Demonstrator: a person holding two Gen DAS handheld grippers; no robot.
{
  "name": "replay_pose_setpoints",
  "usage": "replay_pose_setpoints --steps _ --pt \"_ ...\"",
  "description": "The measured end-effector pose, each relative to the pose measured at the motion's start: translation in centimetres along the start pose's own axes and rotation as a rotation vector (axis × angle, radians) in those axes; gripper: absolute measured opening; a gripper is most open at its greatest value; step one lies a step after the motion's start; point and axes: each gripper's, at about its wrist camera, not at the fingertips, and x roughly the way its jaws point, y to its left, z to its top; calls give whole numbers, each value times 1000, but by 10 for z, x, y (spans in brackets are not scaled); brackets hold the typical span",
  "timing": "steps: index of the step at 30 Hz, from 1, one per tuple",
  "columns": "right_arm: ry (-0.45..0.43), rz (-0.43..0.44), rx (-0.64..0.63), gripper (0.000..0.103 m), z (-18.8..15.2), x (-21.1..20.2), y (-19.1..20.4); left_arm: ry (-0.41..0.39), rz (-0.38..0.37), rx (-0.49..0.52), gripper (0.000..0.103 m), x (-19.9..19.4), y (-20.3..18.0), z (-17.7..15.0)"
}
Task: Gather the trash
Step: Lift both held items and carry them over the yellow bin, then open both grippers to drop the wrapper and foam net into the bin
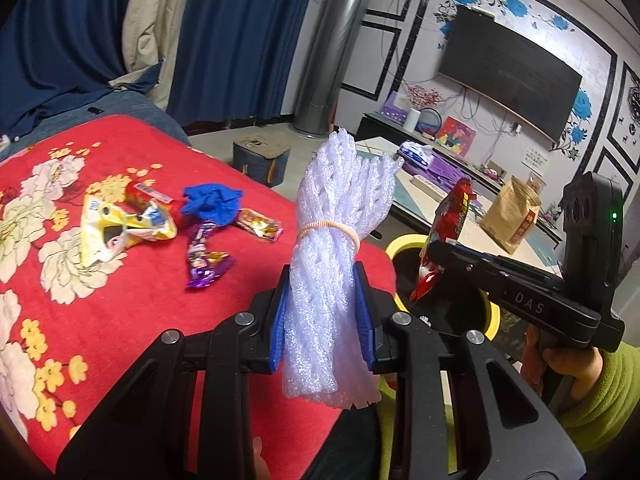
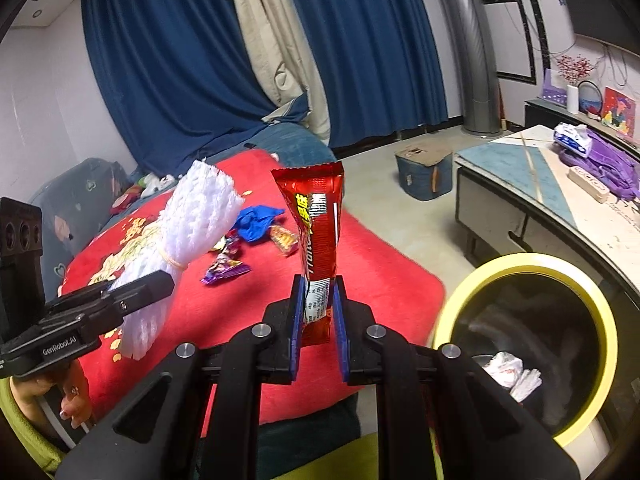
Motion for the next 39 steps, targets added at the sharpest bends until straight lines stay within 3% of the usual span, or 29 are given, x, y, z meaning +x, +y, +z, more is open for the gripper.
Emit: replay_pose_setpoints --steps 15,27,39 --pt "-30 -147 39 14 -7 -24 -53 32 -96 49 22 39 -46 8" --pt "-40 -235 164 14 -25 -42 -112 78 -148 134 22 81 -92 8" --pt "-14 -403 167 14 -46 -40 -150 150 -209 184 23 123 -127 0"
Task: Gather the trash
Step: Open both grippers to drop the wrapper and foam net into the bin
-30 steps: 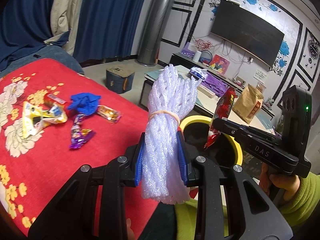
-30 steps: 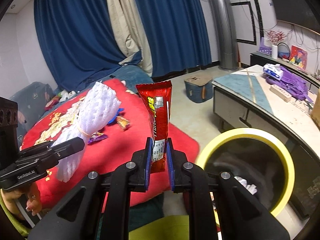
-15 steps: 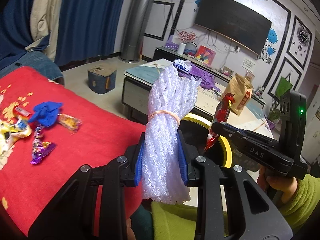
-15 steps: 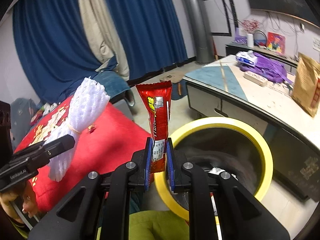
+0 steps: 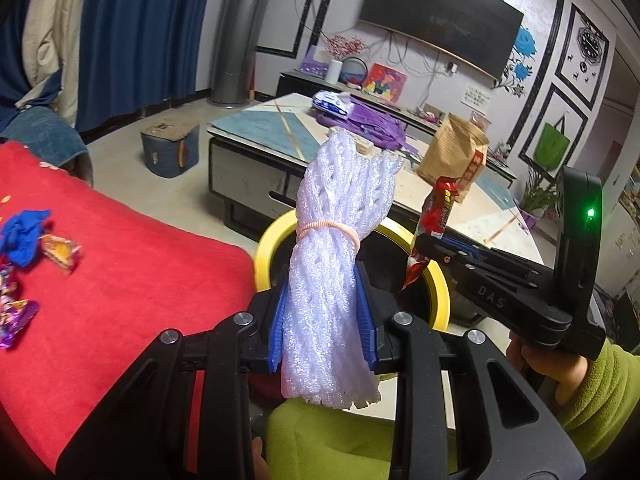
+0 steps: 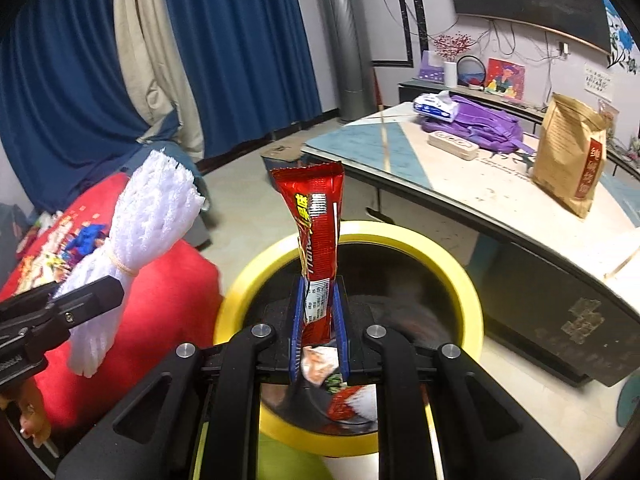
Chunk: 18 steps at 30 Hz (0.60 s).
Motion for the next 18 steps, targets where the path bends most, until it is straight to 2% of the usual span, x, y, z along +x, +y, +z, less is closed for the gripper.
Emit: replay_pose_setpoints --steps 4,18 --pt "16 -28 -12 14 -4 8 -7 24 -7 18 23 16 -6 1" --pt "94 -19 105 14 -15 27 -36 86 -40 44 24 66 -11 13"
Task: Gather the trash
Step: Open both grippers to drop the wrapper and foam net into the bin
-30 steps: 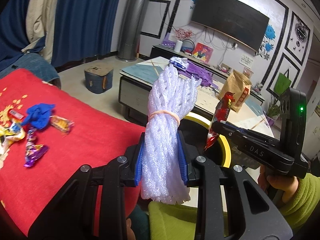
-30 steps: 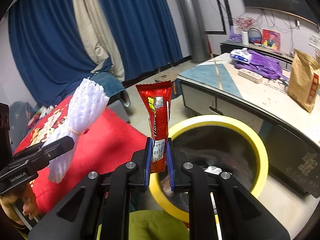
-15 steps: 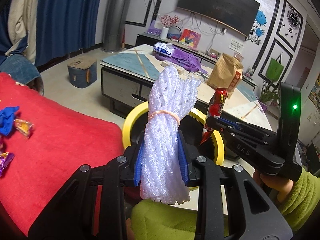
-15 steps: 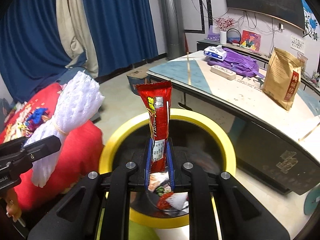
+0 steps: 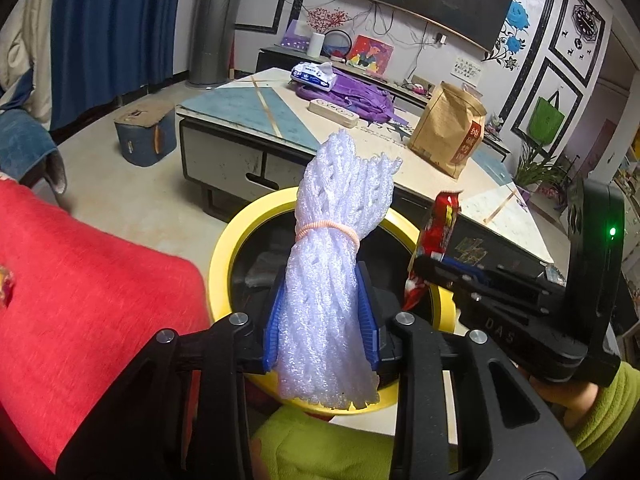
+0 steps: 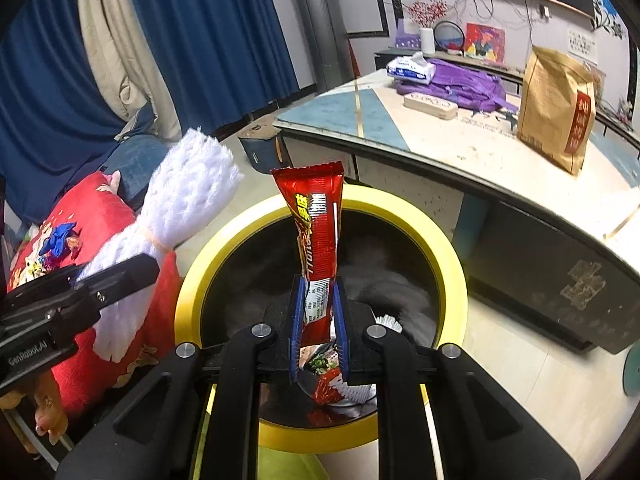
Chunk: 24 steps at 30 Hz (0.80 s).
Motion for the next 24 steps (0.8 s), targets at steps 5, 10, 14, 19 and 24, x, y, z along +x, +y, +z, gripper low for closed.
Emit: replay_pose_setpoints --steps 5,10,14,19,24 --pt "11 4 25 15 1 4 -5 16 2 10 25 13 -2 1" --pt "20 1 42 15 0 7 -10 57 -5 -29 26 30 7 4" --pt "23 -6 56 20 1 8 -12 49 -8 -38 29 35 10 7" --pt "20 -21 75 39 2 8 -16 35 -19 -67 53 34 18 8" --pt "14 -27 92 54 2 7 -20 18 4 -121 67 28 31 6"
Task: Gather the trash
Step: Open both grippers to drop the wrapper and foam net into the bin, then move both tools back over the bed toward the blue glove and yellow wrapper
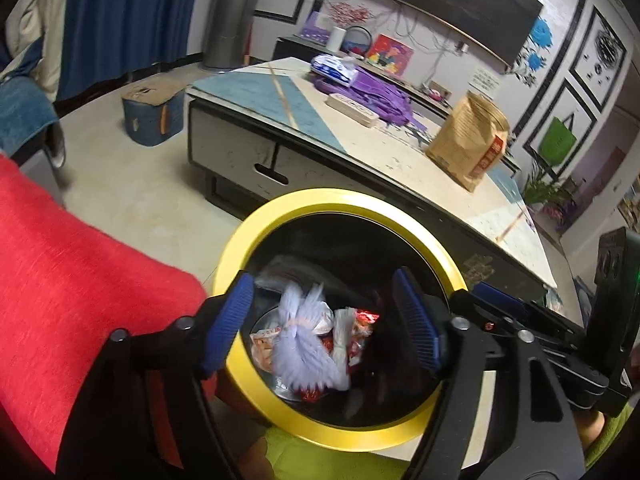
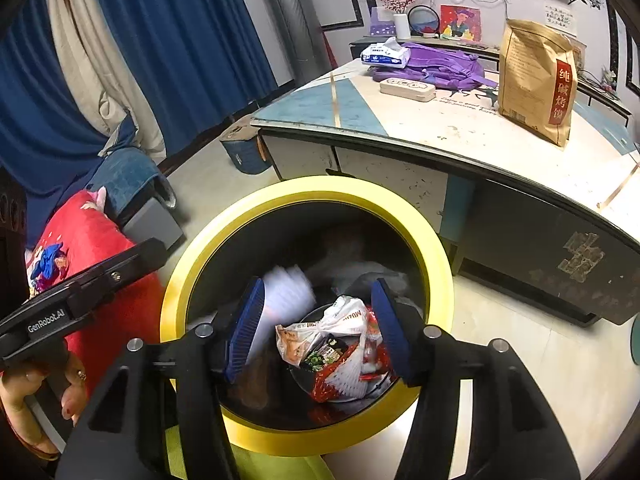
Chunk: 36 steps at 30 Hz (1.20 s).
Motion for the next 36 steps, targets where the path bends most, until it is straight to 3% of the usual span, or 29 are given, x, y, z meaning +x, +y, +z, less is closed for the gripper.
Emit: replay_pose_setpoints --steps 7,13,36 --pt "-25 -12 -15 71 1 -8 4 -44 58 -68 92 -24 17 -4" --pt "-59 -20 -49 84 2 -17 15 -95 109 -69 92 -51 21 -9" --pt "-175 116 -202 93 -4 -67 93 -271 244 -106 92 -148 47 -29"
